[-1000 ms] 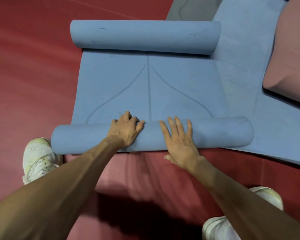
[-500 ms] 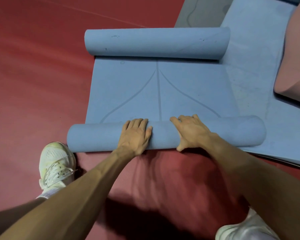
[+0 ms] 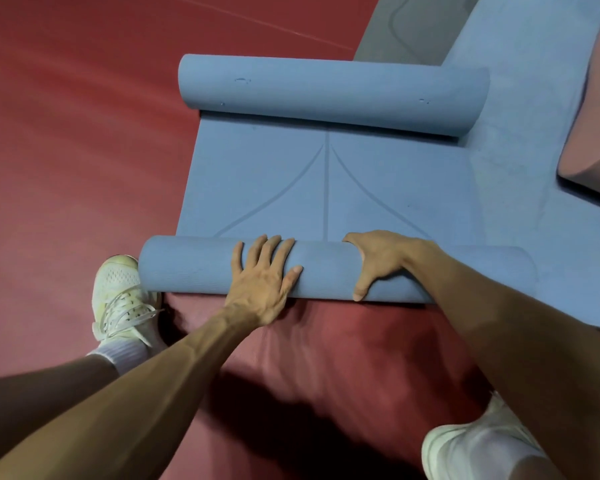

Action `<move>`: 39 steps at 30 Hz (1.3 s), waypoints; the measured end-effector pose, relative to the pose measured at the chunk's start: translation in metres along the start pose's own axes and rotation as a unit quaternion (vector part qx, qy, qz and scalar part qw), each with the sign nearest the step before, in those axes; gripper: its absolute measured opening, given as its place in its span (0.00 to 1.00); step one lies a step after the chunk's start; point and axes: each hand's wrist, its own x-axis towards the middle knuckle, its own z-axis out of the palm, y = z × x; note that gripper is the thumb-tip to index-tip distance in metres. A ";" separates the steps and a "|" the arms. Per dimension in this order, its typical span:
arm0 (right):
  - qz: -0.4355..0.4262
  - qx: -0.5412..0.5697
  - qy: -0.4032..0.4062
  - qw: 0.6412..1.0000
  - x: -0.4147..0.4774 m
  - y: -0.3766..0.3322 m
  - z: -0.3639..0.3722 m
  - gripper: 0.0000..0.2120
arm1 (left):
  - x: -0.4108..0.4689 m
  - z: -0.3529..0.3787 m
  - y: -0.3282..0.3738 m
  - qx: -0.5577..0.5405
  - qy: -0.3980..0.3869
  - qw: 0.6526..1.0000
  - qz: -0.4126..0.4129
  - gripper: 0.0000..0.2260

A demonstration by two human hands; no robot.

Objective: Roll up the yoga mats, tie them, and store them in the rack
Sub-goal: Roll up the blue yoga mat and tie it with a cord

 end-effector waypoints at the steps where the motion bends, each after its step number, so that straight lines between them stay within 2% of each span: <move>1: -0.003 -0.005 0.014 1.000 0.000 0.001 0.003 0.48 | 0.001 0.002 -0.001 0.005 0.001 1.000 0.002 0.32; 5: -0.024 -0.041 0.090 0.995 -0.003 0.004 0.011 0.50 | 0.010 0.003 -0.004 0.014 0.002 1.000 0.007 0.33; 8: -0.034 -0.076 0.185 0.979 -0.010 0.002 0.023 0.49 | 0.022 -0.003 -0.006 0.005 -0.011 1.000 0.003 0.35; 13: 0.034 -0.066 0.306 0.949 -0.023 0.006 0.044 0.47 | 0.048 -0.014 -0.008 -0.076 -0.051 0.995 -0.044 0.22; 16: 0.039 -0.088 0.397 0.913 -0.025 0.008 0.065 0.47 | 0.066 -0.023 -0.009 -0.088 -0.093 0.990 -0.059 0.21; 19: 0.039 -0.130 0.437 0.889 -0.019 0.011 0.079 0.47 | 0.076 -0.025 -0.009 -0.071 -0.105 0.990 -0.065 0.21; 21: 0.042 -0.145 0.431 0.890 -0.014 0.012 0.075 0.51 | 0.079 -0.024 -0.008 -0.056 -0.098 0.992 -0.060 0.21; 23: 0.064 -0.155 0.376 0.911 -0.011 0.011 0.062 0.58 | 0.086 -0.026 -0.009 -0.050 -0.108 0.991 -0.054 0.21; 25: 0.076 -0.152 0.319 0.932 -0.009 0.011 0.048 0.61 | 0.097 -0.030 -0.010 -0.051 -0.114 0.991 -0.055 0.21; 35: 0.020 -0.143 0.263 0.954 0.003 0.025 0.001 0.51 | 0.103 -0.030 -0.007 -0.020 -0.031 0.998 -0.054 0.21; 39: 0.017 -0.143 0.244 0.959 0.002 0.025 -0.006 0.51 | 0.082 -0.026 -0.005 -0.010 0.034 0.999 -0.016 0.32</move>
